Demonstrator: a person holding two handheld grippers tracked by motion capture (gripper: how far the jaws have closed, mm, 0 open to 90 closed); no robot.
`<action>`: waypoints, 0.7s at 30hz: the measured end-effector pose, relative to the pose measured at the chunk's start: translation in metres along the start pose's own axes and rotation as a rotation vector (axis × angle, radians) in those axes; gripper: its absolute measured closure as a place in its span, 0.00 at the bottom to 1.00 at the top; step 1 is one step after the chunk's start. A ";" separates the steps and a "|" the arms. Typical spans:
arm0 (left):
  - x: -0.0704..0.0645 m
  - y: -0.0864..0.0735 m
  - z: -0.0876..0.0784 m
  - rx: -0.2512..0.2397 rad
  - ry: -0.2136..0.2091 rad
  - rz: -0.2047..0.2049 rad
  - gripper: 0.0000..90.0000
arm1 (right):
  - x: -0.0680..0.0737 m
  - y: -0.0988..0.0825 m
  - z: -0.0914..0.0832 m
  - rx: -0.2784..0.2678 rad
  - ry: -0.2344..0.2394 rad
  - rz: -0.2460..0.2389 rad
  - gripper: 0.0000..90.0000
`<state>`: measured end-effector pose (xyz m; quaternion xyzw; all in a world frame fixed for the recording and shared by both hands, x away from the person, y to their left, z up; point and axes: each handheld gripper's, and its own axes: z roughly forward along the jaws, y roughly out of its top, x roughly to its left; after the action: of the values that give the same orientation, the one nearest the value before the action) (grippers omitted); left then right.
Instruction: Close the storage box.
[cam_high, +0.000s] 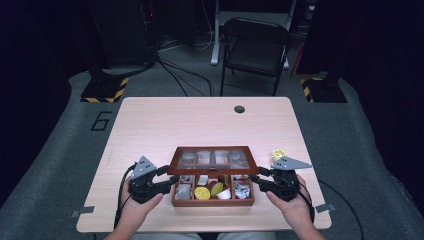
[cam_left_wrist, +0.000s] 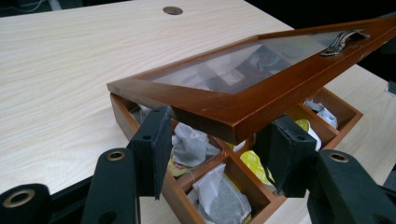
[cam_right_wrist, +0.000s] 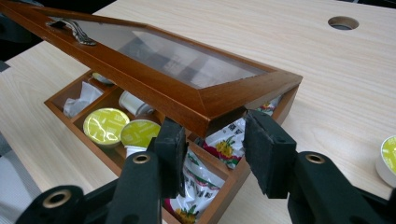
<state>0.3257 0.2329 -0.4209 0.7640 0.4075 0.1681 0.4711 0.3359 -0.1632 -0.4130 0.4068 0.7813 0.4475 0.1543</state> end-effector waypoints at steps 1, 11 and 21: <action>-0.001 -0.001 -0.001 0.007 0.000 0.008 0.52 | 0.001 -0.002 0.000 0.002 0.000 0.001 0.66; -0.005 -0.011 -0.001 0.000 0.012 0.024 0.52 | 0.003 -0.012 0.001 -0.005 -0.007 -0.020 0.66; -0.008 -0.026 0.001 0.029 0.002 0.027 0.52 | 0.006 -0.027 0.005 0.023 0.000 -0.039 0.66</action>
<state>0.3094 0.2318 -0.4425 0.7762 0.3998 0.1693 0.4572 0.3223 -0.1631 -0.4377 0.3933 0.7941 0.4355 0.1583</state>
